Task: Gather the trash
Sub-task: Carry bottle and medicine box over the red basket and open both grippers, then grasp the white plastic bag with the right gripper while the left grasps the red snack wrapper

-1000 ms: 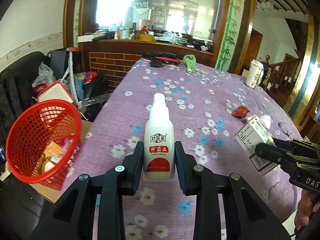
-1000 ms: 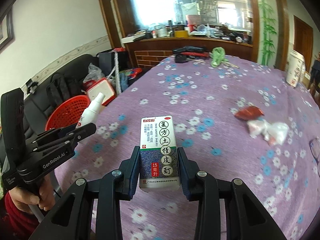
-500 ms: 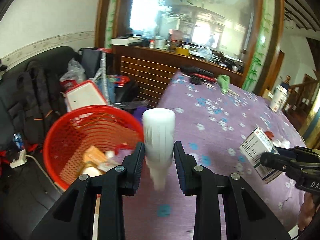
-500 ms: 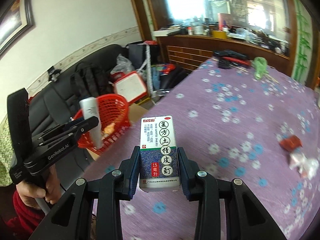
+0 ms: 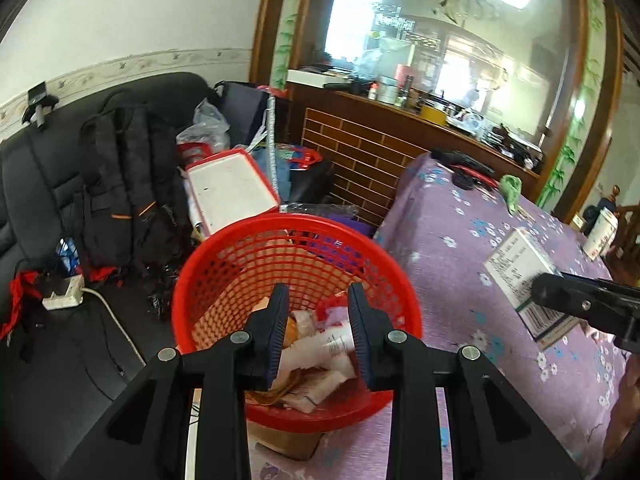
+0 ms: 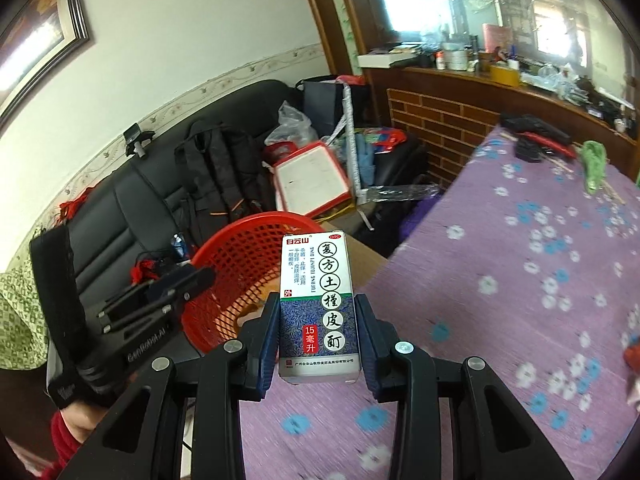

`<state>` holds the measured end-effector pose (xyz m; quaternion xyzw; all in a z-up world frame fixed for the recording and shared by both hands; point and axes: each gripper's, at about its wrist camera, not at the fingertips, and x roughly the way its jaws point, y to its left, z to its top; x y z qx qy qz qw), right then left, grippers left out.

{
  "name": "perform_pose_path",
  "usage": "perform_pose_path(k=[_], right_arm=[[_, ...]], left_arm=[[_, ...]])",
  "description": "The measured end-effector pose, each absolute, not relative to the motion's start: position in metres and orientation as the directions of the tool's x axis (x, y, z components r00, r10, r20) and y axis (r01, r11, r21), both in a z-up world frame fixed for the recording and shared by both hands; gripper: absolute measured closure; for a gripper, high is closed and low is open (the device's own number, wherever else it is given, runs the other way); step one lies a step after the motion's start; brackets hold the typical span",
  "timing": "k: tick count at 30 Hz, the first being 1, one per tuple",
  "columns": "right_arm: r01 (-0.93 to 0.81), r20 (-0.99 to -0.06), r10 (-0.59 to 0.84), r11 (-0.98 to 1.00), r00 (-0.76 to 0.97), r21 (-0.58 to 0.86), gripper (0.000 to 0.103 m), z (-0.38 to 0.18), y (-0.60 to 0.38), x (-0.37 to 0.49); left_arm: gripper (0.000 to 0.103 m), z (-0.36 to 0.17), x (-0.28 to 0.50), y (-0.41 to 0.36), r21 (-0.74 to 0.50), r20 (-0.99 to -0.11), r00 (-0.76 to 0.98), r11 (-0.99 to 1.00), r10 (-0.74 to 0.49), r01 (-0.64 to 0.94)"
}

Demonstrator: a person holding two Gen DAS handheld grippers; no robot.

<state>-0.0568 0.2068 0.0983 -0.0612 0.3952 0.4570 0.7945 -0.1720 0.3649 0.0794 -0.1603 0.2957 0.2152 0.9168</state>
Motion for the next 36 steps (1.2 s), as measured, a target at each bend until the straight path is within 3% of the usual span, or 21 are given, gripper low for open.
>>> perform_pose_path(k=[3, 6, 7, 8, 13, 23, 30, 36], right_arm=[[-0.776, -0.683, 0.688, 0.563, 0.247, 0.286, 0.063, 0.096, 0.230, -0.053], [-0.767, -0.664, 0.721, 0.537, 0.200, 0.351, 0.043, 0.095, 0.245, -0.044], [-0.758, -0.657, 0.724, 0.545, 0.209, 0.359, 0.042, 0.096, 0.245, -0.042], [-0.754, -0.650, 0.727, 0.551, 0.222, 0.358, 0.042, 0.099, 0.242, -0.041], [-0.741, -0.633, 0.730, 0.570, 0.258, 0.356, 0.042, 0.107, 0.208, -0.039], [-0.629, -0.652, 0.679, 0.678, 0.337, 0.381, 0.042, 0.096, 0.097, -0.032], [-0.445, -0.655, 0.586, 0.804, 0.477, 0.395, 0.042, 0.089, -0.028, -0.010], [-0.148, -0.679, 0.402, 0.904, 0.614, 0.401, 0.040, 0.075, -0.159, 0.020]], left_arm=[[0.074, 0.077, -0.176, 0.374, -0.183, -0.612, 0.728, 0.840, 0.309, -0.511], [0.071, 0.076, -0.182, 0.380, -0.193, -0.619, 0.718, 0.826, 0.317, -0.530], [0.064, 0.076, -0.185, 0.381, -0.203, -0.619, 0.720, 0.821, 0.315, -0.534], [0.058, 0.077, -0.187, 0.381, -0.207, -0.616, 0.721, 0.819, 0.316, -0.536], [0.051, 0.083, -0.197, 0.376, -0.210, -0.596, 0.734, 0.820, 0.325, -0.533], [0.048, 0.092, -0.174, 0.324, -0.174, -0.592, 0.760, 0.878, 0.268, -0.445], [0.047, 0.094, -0.143, 0.260, -0.128, -0.612, 0.769, 0.936, 0.187, -0.329], [0.043, 0.094, -0.114, 0.200, -0.088, -0.630, 0.769, 0.975, 0.104, -0.204]])
